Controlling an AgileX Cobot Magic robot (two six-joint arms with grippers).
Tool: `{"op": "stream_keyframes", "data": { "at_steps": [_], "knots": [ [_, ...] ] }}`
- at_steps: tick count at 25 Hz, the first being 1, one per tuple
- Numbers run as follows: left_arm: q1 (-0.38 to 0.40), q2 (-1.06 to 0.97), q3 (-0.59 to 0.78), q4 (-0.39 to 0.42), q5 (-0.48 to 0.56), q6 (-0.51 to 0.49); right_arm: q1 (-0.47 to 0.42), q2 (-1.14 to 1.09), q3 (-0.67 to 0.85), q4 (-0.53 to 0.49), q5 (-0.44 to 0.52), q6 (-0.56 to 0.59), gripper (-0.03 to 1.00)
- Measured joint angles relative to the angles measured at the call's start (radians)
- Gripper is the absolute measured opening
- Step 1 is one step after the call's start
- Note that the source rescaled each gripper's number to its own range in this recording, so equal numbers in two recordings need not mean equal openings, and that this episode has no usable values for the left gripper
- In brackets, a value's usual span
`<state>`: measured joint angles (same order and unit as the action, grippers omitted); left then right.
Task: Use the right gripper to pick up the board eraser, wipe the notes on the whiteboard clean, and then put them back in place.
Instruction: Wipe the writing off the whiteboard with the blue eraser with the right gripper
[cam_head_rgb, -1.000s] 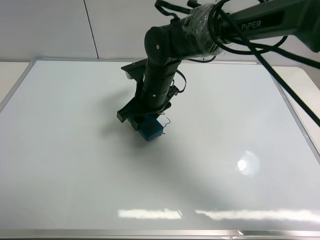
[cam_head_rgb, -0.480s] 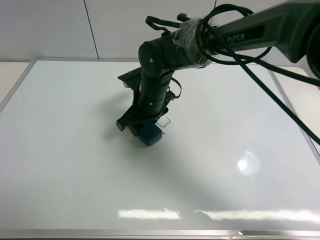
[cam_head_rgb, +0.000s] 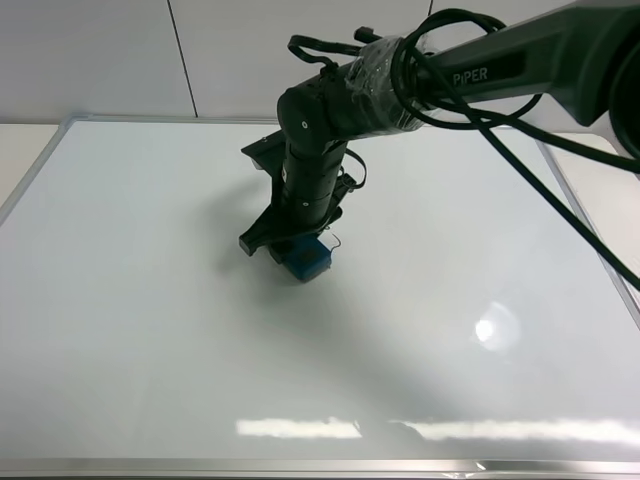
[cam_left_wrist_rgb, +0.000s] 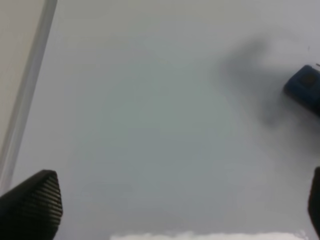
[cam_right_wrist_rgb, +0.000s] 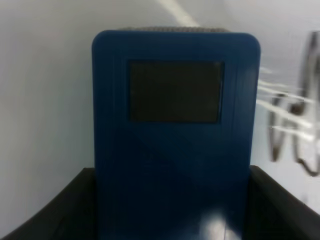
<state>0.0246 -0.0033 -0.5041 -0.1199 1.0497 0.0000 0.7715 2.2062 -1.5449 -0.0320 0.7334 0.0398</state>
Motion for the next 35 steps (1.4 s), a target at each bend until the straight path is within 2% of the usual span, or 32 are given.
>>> {"op": "stream_keyframes", "data": {
  "at_steps": [16, 25, 35],
  "knots": [
    [0.0, 0.0, 0.0, 0.0, 0.0, 0.0, -0.259, -0.002, -0.005, 0.032, 0.027, 0.023, 0.02],
    [0.0, 0.0, 0.0, 0.0, 0.0, 0.0, -0.26, -0.002, -0.008, 0.076, 0.029, -0.022, 0.02],
    [0.0, 0.0, 0.0, 0.0, 0.0, 0.0, -0.166, 0.002, -0.008, 0.125, -0.037, -0.002, 0.02]
  ]
}}
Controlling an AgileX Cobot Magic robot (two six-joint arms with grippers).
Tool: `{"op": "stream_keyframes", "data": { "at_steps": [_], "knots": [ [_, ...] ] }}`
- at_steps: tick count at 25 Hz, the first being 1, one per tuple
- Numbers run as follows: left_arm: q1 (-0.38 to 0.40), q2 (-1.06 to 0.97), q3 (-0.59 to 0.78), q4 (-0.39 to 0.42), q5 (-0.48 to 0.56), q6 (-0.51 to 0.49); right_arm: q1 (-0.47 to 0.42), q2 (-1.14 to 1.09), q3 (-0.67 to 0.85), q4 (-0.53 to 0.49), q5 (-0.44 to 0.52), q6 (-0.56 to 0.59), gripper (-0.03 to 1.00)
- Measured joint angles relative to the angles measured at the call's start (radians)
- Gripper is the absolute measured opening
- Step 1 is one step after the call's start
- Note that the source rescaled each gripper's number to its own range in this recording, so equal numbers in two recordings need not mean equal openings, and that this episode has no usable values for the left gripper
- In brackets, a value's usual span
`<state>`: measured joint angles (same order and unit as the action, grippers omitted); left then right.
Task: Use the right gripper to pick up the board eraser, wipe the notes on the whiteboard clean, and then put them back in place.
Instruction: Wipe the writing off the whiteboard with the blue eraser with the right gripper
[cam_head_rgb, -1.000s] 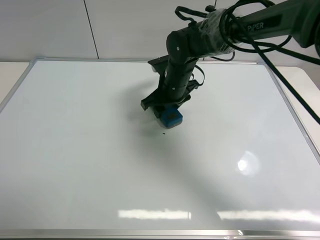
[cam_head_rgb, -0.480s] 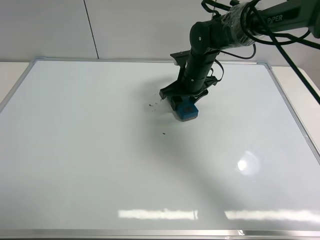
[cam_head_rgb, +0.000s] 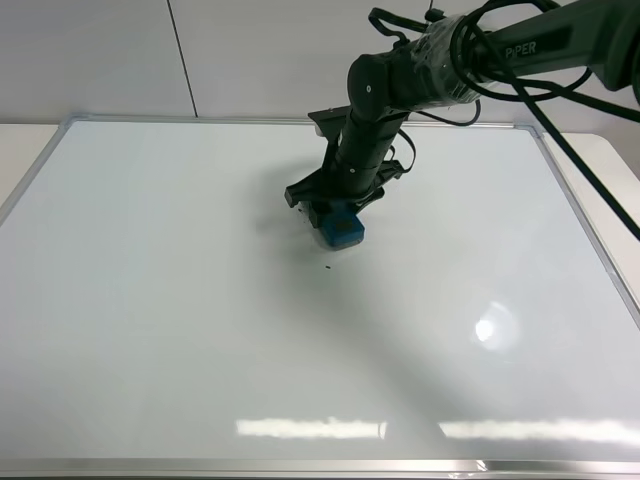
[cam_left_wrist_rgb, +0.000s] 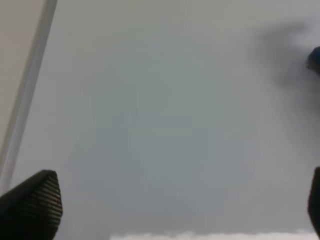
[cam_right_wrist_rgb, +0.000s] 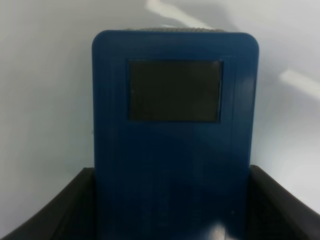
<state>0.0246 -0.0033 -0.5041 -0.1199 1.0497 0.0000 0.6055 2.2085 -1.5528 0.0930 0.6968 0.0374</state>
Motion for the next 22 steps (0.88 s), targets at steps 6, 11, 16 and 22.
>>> {"op": "stream_keyframes", "data": {
  "at_steps": [6, 11, 16, 22],
  "knots": [
    [0.0, 0.0, 0.0, 0.0, 0.0, 0.0, 0.044, 0.011, -0.015, 0.008, -0.008, 0.017, 0.02],
    [0.0, 0.0, 0.0, 0.0, 0.0, 0.0, 0.077, 0.081, -0.162, 0.008, 0.091, 0.017, 0.02],
    [0.0, 0.0, 0.0, 0.0, 0.0, 0.0, 0.11, 0.12, -0.239, 0.006, 0.116, 0.03, 0.02],
    [0.0, 0.0, 0.0, 0.0, 0.0, 0.0, 0.113, 0.121, -0.244, -0.04, 0.126, 0.063, 0.02]
  ]
}}
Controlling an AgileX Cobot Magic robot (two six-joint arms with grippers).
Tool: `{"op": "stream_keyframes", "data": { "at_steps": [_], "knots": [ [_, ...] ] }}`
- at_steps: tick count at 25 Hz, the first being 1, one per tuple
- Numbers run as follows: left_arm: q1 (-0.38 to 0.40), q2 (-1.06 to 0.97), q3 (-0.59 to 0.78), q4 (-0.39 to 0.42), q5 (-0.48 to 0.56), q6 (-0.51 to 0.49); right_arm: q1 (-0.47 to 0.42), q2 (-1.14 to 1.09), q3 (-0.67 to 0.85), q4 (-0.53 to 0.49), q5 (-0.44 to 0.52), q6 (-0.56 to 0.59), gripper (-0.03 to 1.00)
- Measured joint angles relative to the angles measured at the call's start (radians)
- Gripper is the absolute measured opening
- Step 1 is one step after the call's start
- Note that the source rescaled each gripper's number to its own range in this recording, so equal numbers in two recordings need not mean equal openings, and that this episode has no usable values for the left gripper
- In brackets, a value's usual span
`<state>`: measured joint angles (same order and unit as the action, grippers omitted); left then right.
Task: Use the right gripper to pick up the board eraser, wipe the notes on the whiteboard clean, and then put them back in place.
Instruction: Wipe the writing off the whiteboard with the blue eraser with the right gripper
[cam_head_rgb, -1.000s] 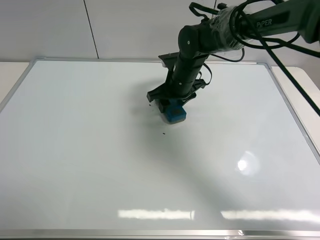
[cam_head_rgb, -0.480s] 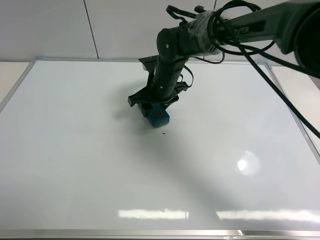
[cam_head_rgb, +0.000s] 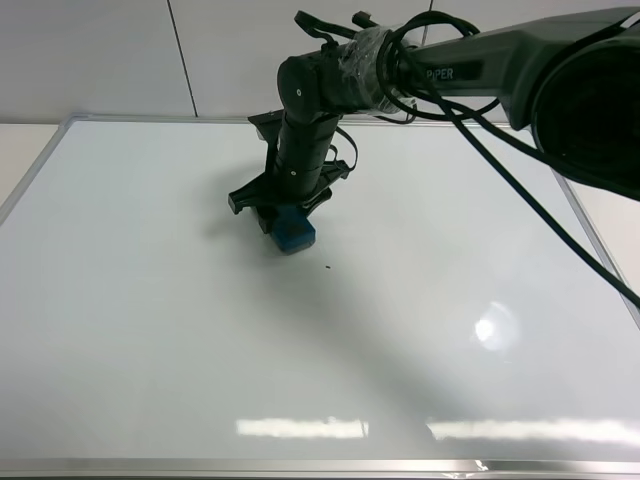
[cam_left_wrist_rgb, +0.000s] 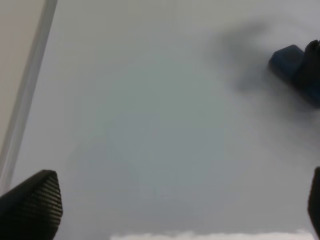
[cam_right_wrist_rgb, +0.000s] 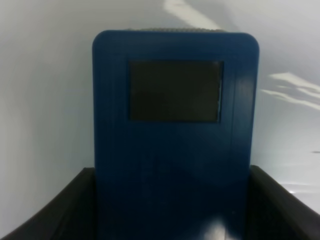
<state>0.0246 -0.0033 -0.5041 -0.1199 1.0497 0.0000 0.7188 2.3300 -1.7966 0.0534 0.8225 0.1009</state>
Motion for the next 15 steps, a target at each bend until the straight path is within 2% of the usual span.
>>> {"op": "stream_keyframes", "data": {
  "at_steps": [7, 15],
  "knots": [
    [0.0, 0.0, 0.0, 0.0, 0.0, 0.0, -0.006, 0.0, 0.0, -0.069, 0.013, 0.06, 0.02],
    [0.0, 0.0, 0.0, 0.0, 0.0, 0.0, -0.108, -0.001, -0.004, -0.068, 0.043, 0.064, 0.02]
  ]
}}
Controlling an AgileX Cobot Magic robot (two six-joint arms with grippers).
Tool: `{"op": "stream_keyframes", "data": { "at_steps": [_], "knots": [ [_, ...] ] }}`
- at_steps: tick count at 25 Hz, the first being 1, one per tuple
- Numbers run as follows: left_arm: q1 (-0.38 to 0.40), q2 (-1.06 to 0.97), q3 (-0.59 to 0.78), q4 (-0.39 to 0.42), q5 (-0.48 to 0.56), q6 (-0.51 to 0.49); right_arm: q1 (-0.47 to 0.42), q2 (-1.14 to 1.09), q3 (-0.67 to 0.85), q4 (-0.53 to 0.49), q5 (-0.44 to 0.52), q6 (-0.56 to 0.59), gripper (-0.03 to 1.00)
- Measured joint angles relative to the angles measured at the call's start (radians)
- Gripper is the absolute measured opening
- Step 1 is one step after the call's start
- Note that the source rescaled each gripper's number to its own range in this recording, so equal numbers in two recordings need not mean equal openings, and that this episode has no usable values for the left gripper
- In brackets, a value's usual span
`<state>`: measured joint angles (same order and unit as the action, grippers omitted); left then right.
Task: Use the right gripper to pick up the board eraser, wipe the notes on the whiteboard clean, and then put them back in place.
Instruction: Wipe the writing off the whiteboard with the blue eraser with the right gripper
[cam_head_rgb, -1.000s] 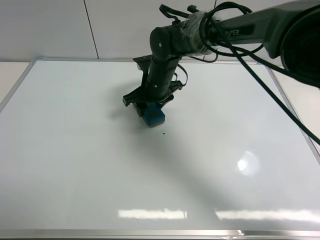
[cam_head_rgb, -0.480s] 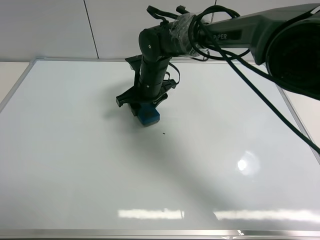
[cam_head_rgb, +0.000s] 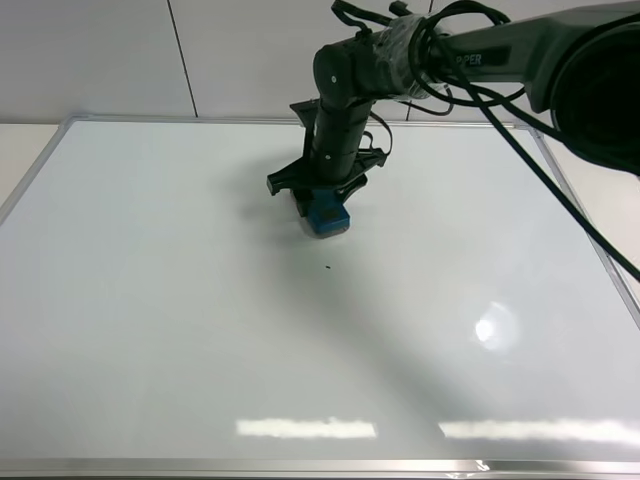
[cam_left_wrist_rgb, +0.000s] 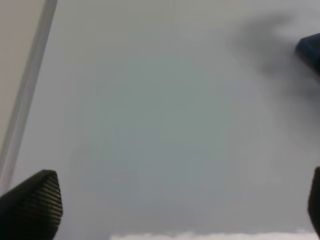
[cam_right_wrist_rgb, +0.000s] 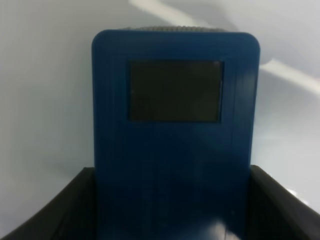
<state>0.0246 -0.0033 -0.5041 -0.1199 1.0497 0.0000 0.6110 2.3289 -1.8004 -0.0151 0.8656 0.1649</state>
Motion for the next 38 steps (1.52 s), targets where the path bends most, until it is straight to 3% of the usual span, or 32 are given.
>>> {"op": "stream_keyframes", "data": {
  "at_steps": [7, 13, 27, 38],
  "knots": [
    [0.0, 0.0, 0.0, 0.0, 0.0, 0.0, -0.105, -0.002, -0.004, 0.0, 0.039, 0.0, 0.02],
    [0.0, 0.0, 0.0, 0.0, 0.0, 0.0, -0.101, -0.002, -0.005, -0.009, 0.045, -0.024, 0.02],
    [0.0, 0.0, 0.0, 0.0, 0.0, 0.0, 0.121, -0.001, -0.005, -0.028, 0.063, -0.085, 0.02],
    [0.0, 0.0, 0.0, 0.0, 0.0, 0.0, 0.222, -0.001, -0.004, -0.009, 0.086, -0.12, 0.02]
  ]
}}
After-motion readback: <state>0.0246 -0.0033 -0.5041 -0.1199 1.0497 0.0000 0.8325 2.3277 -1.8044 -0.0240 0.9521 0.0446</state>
